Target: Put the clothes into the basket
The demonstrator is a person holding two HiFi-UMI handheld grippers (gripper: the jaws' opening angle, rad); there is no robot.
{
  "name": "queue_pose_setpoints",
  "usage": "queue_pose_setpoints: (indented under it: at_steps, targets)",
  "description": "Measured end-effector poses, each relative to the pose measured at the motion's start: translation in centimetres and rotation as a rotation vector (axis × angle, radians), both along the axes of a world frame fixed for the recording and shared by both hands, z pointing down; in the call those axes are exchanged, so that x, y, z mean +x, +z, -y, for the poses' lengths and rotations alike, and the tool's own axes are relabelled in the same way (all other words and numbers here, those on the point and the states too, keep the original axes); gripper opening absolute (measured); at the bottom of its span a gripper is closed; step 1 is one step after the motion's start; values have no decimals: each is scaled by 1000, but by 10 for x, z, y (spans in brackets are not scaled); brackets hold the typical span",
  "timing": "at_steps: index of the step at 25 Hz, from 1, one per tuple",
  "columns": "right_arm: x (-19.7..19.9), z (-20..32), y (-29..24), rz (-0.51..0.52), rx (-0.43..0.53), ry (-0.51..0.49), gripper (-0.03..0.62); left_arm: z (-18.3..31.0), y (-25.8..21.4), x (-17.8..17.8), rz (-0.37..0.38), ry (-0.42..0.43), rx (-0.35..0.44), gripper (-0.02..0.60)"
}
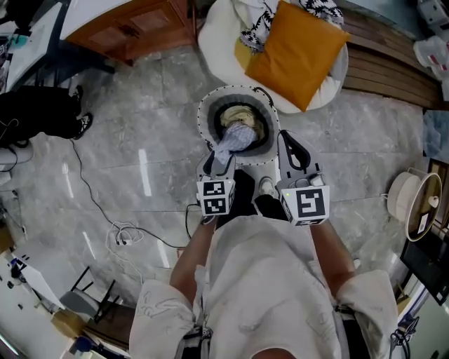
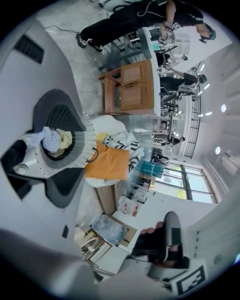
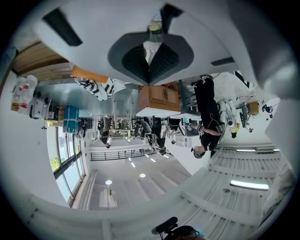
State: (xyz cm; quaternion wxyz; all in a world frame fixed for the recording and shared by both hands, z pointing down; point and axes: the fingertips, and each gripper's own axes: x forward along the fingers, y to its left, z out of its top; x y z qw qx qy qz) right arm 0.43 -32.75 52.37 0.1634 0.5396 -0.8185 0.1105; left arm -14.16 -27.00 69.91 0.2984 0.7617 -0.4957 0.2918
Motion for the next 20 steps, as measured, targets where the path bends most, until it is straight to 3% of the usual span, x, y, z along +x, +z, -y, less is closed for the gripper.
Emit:
queue_pose_setpoints:
  at_steps: [11, 20]
  targets:
    - [14, -27, -52, 40, 140, -33, -12, 1, -148, 4, -27, -113, 368, 238]
    - [34, -52, -136, 95, 305, -29, -12, -21, -254, 19, -87, -168, 580, 238]
